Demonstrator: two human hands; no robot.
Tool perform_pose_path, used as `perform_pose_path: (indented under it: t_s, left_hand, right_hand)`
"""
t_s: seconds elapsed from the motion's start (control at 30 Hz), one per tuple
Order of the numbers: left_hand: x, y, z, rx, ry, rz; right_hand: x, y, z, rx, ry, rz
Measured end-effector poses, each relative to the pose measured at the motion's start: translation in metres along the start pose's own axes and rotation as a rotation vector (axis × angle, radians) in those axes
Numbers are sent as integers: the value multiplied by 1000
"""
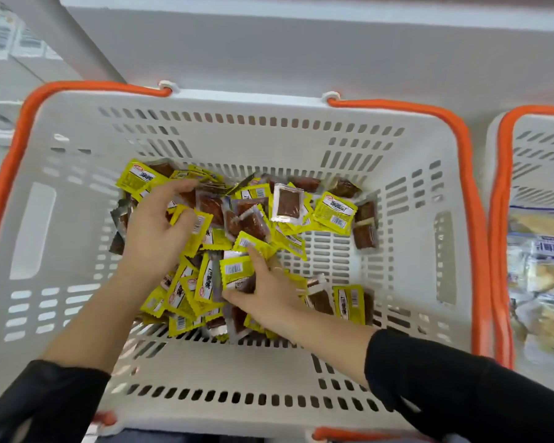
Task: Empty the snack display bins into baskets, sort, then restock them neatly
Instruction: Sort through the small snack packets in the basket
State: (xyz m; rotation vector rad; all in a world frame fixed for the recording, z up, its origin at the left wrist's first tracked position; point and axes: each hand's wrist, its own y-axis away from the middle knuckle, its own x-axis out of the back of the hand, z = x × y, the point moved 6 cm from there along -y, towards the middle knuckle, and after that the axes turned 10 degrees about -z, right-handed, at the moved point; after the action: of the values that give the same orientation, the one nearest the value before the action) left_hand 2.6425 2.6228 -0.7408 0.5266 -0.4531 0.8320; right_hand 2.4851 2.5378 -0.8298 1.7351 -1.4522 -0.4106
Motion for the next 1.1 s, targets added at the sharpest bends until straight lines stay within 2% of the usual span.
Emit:
perform_pose_path:
  t_s: [0.1,0.17,0.23,0.3,0.37,0.5,0.6,0.67,0.73,0.77,0.83,0.87,0.97,1.03,1.1]
  left_hand:
    - [-5,4,6,-11,-89,-73]
    - [-20,12,10,-86,-220,-213]
    - [-39,22,10,-180,-382,-372]
    - [-50,28,6,-235,-516,-462]
    - [-51,30,0,-228,-566,-480]
    - [-43,25,-12,-136,-613,-461]
    - [-53,28,-8,-237,-769,-495]
    - [-80,41,-3,-351,-941,-669]
    - [-107,55,-13,-348,-1166,-905]
    - [-114,58,-20,-340,-1266,-957]
    - [-118,55,-29,-344,-1349,-964]
    - [-118,52,-32,-339,-1333,-948]
    - [-111,40,-32,-289,-1243,-838]
    - [-94,26,-32,-226,-1231,-712]
    - [-73,15,-34,-163,-1246,-607]
  right_hand:
    - [11,8,0,123,137,2]
    - [13,15,-5,279,342,8]
    - [5,16,-8,395,615,-56]
    - [0,9,0,396,858,-112]
    - [6,4,7,348,996,-104]
    - [28,-3,9,350,1078,1]
    - [75,-5,8,218,1079,169]
    - [109,-7,9,98,1051,283]
    - [132,-8,15,-15,923,343]
    - [137,-7,19,-49,828,372]
    - [139,-4,18,-36,690,442]
    - [135,-1,11,32,700,496]
    - [108,11,-10,383,861,655]
    - [87,17,-17,592,938,633]
    - [65,18,-15,742,1024,515]
